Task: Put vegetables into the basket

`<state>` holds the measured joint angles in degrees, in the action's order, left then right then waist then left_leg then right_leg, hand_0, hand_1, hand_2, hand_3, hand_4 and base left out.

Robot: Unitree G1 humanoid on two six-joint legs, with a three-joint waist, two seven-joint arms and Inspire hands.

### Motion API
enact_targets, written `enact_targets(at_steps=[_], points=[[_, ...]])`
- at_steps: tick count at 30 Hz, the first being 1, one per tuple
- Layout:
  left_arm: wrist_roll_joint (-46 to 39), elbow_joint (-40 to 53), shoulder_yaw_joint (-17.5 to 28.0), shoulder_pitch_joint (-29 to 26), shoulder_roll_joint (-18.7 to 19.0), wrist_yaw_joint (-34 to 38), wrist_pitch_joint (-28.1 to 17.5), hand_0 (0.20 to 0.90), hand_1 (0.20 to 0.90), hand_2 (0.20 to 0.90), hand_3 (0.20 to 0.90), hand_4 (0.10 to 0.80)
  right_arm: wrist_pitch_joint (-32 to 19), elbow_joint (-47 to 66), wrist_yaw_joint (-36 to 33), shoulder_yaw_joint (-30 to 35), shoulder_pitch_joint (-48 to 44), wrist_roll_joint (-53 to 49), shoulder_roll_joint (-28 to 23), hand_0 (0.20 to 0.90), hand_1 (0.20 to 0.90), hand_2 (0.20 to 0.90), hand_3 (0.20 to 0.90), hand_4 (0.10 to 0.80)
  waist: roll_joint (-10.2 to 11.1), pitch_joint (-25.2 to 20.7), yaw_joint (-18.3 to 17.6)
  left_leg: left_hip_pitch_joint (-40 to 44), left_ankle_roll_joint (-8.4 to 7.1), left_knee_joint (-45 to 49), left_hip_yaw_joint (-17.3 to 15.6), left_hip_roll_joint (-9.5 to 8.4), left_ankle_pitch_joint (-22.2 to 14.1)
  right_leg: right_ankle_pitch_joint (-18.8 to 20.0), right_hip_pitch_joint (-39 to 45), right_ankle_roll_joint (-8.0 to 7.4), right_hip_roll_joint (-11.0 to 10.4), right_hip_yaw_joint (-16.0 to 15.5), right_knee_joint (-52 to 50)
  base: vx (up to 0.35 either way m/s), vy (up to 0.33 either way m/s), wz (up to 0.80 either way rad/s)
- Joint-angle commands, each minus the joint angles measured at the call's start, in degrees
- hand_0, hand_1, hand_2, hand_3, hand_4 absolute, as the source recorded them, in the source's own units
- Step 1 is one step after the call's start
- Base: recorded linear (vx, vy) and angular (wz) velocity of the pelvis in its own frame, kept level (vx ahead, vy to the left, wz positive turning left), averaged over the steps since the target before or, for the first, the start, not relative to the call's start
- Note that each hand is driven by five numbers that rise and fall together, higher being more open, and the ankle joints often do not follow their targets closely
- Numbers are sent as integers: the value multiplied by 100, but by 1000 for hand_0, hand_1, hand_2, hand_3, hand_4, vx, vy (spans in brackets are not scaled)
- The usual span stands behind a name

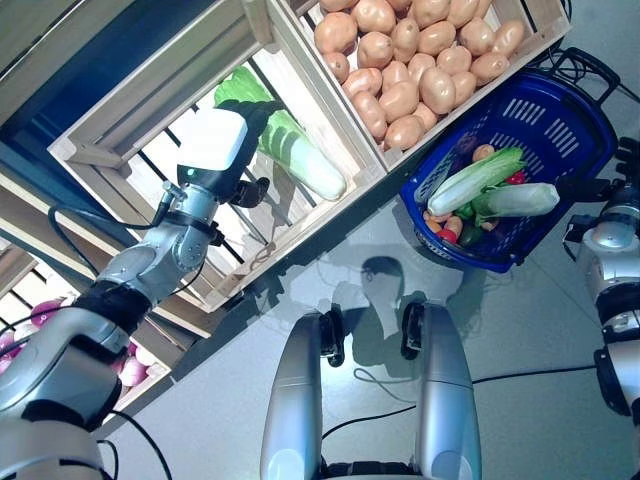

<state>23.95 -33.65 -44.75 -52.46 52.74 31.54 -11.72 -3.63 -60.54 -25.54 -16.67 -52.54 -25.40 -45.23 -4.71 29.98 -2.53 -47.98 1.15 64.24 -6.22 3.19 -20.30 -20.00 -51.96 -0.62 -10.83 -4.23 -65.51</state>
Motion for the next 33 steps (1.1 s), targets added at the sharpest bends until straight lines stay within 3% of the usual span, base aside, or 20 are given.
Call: enact_targets(at_steps=[1,3,7,16,21,29,33], points=[[340,27,239,-756,595,1062,280,900,900,900,900,800,-525,31,134,-167,-694,-212,-665,900,900,900,900,800,-115,-152,-108,382,-137,-120,-224,131,-163,333,634,75,-109,-78,439,39,5,-4],[602,-129,183,-858,609,1334,535,900,900,900,900,800,-568,30,203,-194,-667,-230,-653,900,900,900,900,800,-91,-133,-122,394,-157,-96,-224,157,-173,340,647,68,-107,-73,442,41,10,-4],[891,-537,-32,-1080,557,1363,490,900,900,900,900,800,-602,18,262,-275,-712,-267,-596,900,900,900,900,800,-39,-101,-161,419,-166,-110,-220,205,-171,341,672,45,-94,-78,448,16,4,-2],[1225,-1250,-925,-1911,334,617,832,900,900,900,900,800,-666,-98,493,-644,-1039,-482,-448,900,900,900,900,800,64,-21,-229,286,-182,-54,-219,327,-171,424,541,-46,-72,-63,466,-8,-6,-3],[1192,-1577,-1278,-2174,214,191,753,900,900,900,900,800,-705,-225,550,-753,-1089,-518,-395,900,900,900,900,800,95,-19,-265,151,-182,22,-221,381,-209,437,409,-83,-67,-49,445,-7,11,-4],[1650,-1800,-1765,-2568,71,166,160,900,900,900,900,800,-966,-339,698,-799,-1103,-759,-385,900,900,900,900,800,112,-18,-323,-204,-178,213,-223,452,-300,434,64,-131,-31,25,352,-30,15,-2],[1497,-1772,-1988,-2683,10,-318,224,900,900,900,900,800,-1095,-361,702,-813,-1121,-746,-390,900,900,900,900,800,96,-18,-344,-436,-172,404,-224,473,-384,423,-156,-154,-36,66,250,-38,27,-8]])
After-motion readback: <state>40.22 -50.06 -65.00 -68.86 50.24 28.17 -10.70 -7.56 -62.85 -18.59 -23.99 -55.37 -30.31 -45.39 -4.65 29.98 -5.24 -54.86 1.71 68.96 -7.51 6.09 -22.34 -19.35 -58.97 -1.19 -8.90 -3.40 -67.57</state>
